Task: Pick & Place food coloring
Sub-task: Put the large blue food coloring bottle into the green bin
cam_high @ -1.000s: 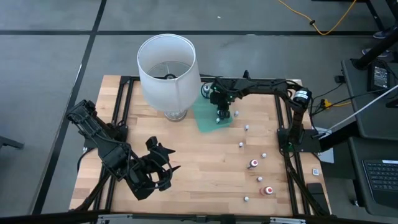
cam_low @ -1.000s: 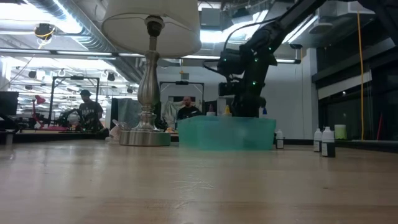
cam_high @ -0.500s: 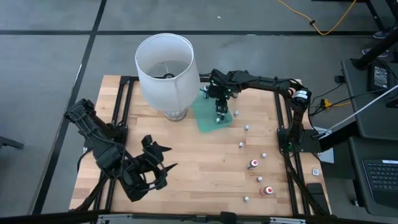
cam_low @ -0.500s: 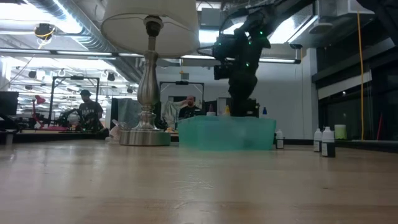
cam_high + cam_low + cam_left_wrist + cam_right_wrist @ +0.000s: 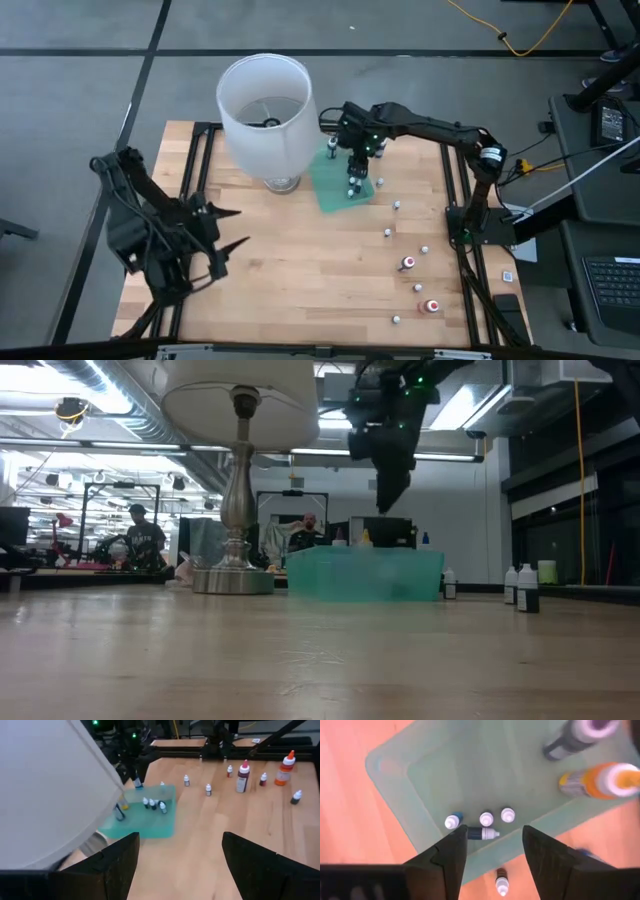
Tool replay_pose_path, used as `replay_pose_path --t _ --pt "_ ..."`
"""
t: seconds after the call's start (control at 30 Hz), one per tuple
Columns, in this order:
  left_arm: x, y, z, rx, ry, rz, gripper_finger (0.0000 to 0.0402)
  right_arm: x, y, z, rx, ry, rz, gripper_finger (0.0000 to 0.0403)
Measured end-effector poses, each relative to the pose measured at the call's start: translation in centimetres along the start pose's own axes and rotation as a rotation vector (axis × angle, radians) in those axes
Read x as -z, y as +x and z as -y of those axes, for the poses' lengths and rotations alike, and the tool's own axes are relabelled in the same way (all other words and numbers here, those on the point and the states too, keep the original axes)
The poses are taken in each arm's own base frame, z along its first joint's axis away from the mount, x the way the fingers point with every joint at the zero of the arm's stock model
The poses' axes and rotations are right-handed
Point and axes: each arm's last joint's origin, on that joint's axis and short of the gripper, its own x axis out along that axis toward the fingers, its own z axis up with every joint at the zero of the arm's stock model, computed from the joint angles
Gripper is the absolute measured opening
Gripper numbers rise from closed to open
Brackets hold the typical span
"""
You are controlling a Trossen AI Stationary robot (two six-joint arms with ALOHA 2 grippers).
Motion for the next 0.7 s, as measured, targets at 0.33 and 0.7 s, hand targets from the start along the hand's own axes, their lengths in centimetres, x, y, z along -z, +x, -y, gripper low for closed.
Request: replay_pose_path --t 0.33,0.7 --pt "-1.5 -1.4 -2.7 0.082 0.097 0.058 0.0277 1.8 -6.5 -0.1 0.137 0.202 0.158 0.0191" --pt "-3.6 -1.0 -1.3 0.232 0.223 0.122 0.0277 4.4 -12.2 -2.8 0.18 0.366 0.323 0.0191"
